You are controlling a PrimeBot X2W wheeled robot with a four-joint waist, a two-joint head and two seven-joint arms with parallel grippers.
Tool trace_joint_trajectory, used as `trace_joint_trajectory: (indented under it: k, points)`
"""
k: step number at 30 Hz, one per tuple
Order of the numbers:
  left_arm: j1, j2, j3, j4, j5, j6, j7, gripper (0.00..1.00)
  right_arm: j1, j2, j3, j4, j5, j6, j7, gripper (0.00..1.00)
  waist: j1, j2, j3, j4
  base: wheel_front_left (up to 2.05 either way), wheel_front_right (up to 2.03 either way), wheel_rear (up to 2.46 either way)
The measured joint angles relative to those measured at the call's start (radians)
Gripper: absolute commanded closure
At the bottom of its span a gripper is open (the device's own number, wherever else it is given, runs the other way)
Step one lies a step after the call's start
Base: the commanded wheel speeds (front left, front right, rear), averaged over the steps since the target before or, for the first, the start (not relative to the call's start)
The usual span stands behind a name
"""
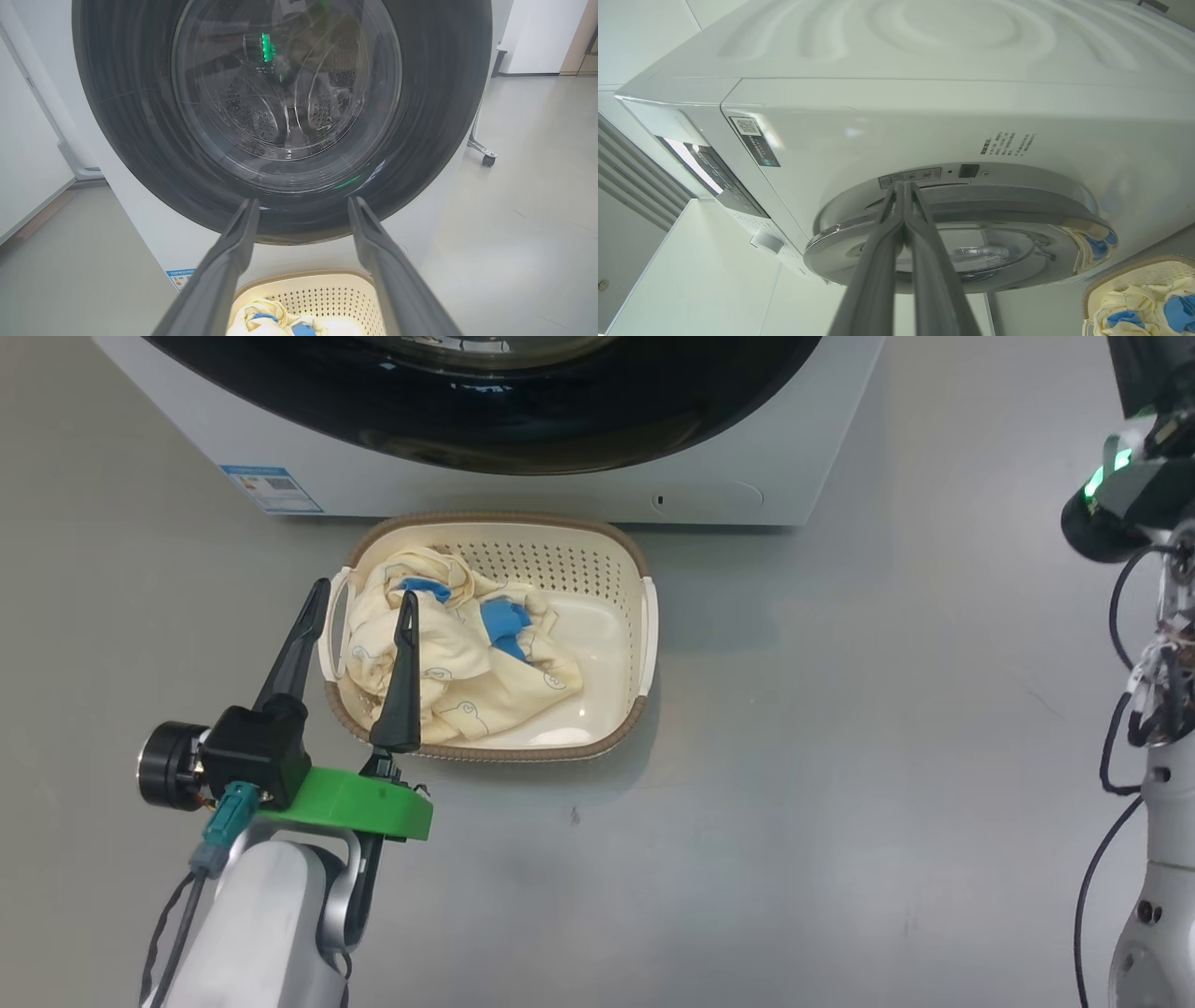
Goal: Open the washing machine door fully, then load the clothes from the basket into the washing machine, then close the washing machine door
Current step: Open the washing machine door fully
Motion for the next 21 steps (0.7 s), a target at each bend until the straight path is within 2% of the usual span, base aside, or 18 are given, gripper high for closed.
trace_joint_trajectory:
  k: [3, 8, 14, 21]
  points:
    - [-0.017, -0.002, -0.002, -0.011, 0.000, 0.000, 0.000, 0.00, -0.061, -0.022, 0.010, -0.003, 0.000, -0.023, 0.023, 1.00, 0.0000, 0.0000, 0.029, 0.015, 0.00, 0.00, 0.00]
    - [-0.039, -0.005, -0.013, -0.015, 0.000, 0.003, 0.000, 0.00, -0.144, -0.062, 0.028, 0.009, -0.012, -0.041, 0.047, 1.00, 0.0001, 0.0000, 0.075, 0.041, 0.00, 0.00, 0.00]
    - [-0.060, -0.012, -0.037, -0.015, -0.007, 0.003, 0.000, 0.00, -0.208, -0.107, 0.068, 0.056, -0.065, -0.050, 0.066, 1.00, 0.0001, 0.0000, 0.118, 0.081, 0.00, 0.00, 0.00]
    - [-0.073, -0.016, -0.080, -0.026, -0.062, 0.013, 0.000, 0.00, -0.282, -0.121, 0.110, 0.105, -0.108, -0.057, 0.084, 1.00, 0.0001, 0.0000, 0.155, 0.130, 0.00, 0.00, 0.00]
